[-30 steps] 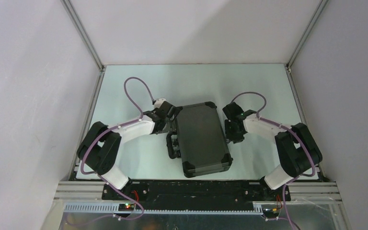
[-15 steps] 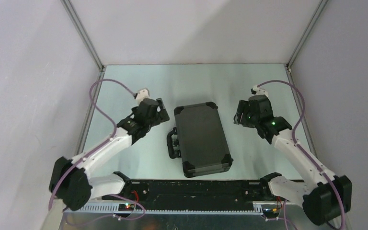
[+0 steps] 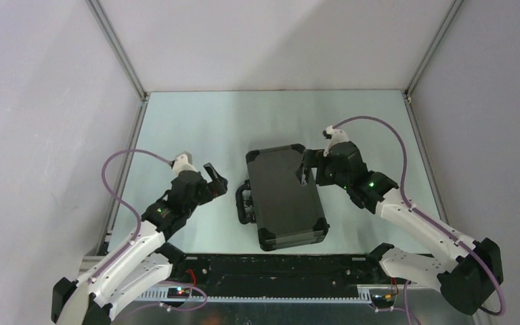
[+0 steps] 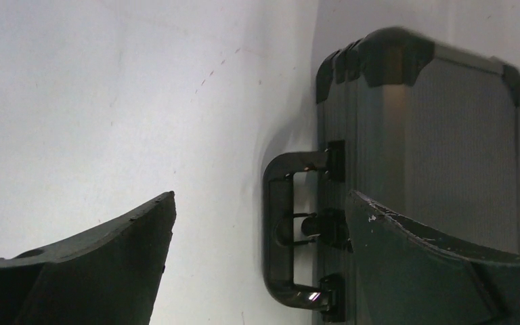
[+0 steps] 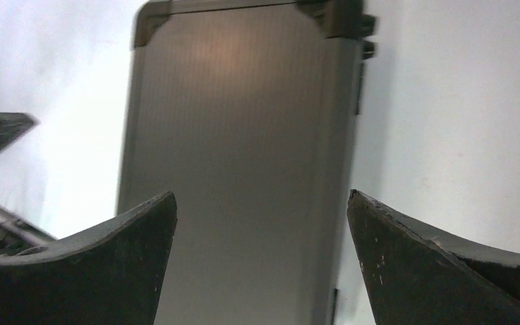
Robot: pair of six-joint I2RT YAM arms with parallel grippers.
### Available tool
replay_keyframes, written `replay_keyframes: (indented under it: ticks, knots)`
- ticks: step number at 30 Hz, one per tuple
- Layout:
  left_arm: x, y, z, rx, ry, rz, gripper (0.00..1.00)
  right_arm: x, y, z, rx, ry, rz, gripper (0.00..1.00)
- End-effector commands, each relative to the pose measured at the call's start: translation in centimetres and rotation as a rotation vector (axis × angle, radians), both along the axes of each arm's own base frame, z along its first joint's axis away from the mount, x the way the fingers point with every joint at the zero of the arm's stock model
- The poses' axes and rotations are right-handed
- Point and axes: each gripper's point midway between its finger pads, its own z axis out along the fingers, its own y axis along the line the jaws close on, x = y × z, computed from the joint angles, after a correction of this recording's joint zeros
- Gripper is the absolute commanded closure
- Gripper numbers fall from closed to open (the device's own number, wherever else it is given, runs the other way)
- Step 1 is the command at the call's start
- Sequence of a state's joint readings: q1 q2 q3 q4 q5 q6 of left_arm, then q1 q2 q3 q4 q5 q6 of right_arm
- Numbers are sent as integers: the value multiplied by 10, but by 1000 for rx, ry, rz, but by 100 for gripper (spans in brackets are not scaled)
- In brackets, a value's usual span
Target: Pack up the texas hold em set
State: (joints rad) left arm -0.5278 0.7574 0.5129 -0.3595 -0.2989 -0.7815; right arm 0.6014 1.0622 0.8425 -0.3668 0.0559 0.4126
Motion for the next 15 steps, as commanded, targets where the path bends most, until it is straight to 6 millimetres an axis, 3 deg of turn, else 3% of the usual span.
replay_keyframes:
  ticks: [1,4,8,12,15]
  knots:
    - [-9,0,-23,-36,53,12,0,-3,35,25,96,-78,21,0]
    - [-18,-1,-45,-44,114,17,0,-18,70,19,99,-81,100,1]
    - [-23,-8,-50,-85,122,-9,3,-31,98,1,46,-55,149,1]
    - [-22,-14,-40,-125,85,-33,5,-34,104,-18,-23,-28,101,1]
    - [-24,-10,-52,-89,114,-31,7,-35,102,-27,-47,1,79,0]
